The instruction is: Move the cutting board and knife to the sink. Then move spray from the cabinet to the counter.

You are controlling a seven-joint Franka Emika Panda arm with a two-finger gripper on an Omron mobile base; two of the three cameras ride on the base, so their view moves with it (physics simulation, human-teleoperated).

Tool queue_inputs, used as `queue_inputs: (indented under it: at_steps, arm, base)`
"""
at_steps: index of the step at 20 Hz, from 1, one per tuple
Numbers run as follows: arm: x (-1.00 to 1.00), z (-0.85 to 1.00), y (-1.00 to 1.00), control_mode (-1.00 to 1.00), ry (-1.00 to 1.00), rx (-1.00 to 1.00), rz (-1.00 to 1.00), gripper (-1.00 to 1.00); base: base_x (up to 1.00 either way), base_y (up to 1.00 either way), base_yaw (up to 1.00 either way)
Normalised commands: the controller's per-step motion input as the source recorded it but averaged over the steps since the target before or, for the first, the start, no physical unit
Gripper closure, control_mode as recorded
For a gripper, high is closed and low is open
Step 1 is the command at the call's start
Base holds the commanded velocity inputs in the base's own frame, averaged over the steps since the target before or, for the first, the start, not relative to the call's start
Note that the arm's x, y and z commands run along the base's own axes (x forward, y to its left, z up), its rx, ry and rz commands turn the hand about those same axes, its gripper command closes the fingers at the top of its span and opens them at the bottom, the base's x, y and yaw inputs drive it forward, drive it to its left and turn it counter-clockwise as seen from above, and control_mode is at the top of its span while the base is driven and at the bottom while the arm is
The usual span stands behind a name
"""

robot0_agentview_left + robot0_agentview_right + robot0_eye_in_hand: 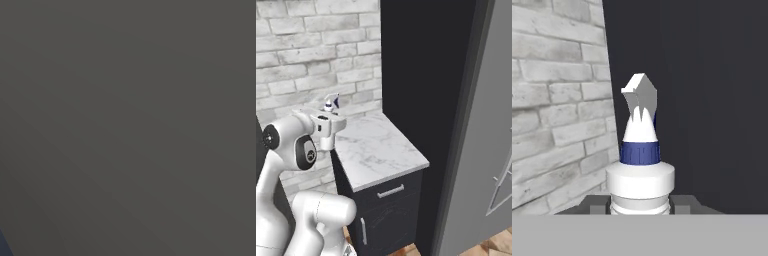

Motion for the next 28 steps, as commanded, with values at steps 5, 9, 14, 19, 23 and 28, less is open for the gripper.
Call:
queue_inputs:
  at_steps: [5, 9, 14, 19, 23, 28]
  arm:
    - [0.49, -0.28, 0.01, -1.00, 0.00, 0.00, -0.03, 1.00]
    - [0.42, -0.22, 0.00, -1.00, 0.00, 0.00, -0.11, 1.00]
    - [0.34, -0.11, 0.05, -1.00, 0.00, 0.00, -0.16, 1.00]
    - [0.26, -0.13, 0.03, -1.00, -0.02, 0.00, -0.11, 1.00]
    - [0.09, -0.10, 0.07, -1.00, -0.05, 0.00, -0.01, 1.00]
    - [0.00, -0.11, 0.10, -1.00, -0.01, 0.00, 0.00, 1.00]
  base:
    - [0.00, 0.00, 0.00]
    - [0.00, 0.00, 0.00]
    - [0.00, 0.00, 0.00]
    - [0.00, 0.00, 0.00]
    - [0.00, 0.00, 0.00]
    - [0.00, 0.00, 0.00]
